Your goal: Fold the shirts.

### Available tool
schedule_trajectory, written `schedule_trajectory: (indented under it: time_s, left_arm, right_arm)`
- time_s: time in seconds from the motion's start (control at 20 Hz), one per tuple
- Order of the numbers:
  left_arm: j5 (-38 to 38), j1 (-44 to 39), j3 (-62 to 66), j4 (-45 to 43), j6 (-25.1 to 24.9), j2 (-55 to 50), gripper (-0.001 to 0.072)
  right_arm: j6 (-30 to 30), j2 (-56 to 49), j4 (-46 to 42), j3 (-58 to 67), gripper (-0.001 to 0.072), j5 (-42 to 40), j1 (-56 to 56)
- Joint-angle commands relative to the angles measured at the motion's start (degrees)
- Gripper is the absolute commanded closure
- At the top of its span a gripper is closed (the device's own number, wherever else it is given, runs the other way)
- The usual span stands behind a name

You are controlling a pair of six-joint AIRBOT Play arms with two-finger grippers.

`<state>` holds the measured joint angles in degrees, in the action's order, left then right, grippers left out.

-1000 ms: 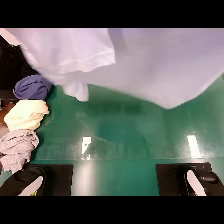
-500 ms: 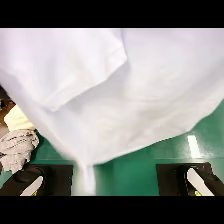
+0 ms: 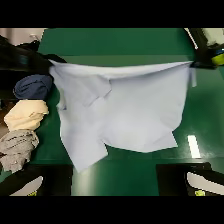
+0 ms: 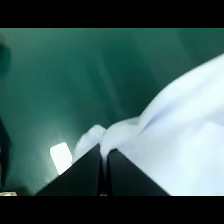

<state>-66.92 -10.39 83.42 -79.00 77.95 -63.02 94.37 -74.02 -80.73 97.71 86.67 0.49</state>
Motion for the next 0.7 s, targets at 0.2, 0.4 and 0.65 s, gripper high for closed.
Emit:
schedule_trajectory:
  time_s: [0.2,0.4,0.65]
  left_arm:
    - [13.2,0.1,-5.0,-2.2,0.6,-16.0,0.0681]
    - [8.9,1.0,-3.6,-10.7,6.4,-15.8,0.0211]
    - [-8.7,9.8,-6.1,-8.2,7.1,-13.3,0.0211]
  right_arm:
    - [-0.3,-9.8,-5.9,-10.6,0.0695,-24.5,7.5]
    - [-0.3,-10.2,-5.9,-9.2,0.0221,-25.6,7.3]
    - [-0.4,-4.7,-5.8,-8.1,0.0275,-17.3,7.3]
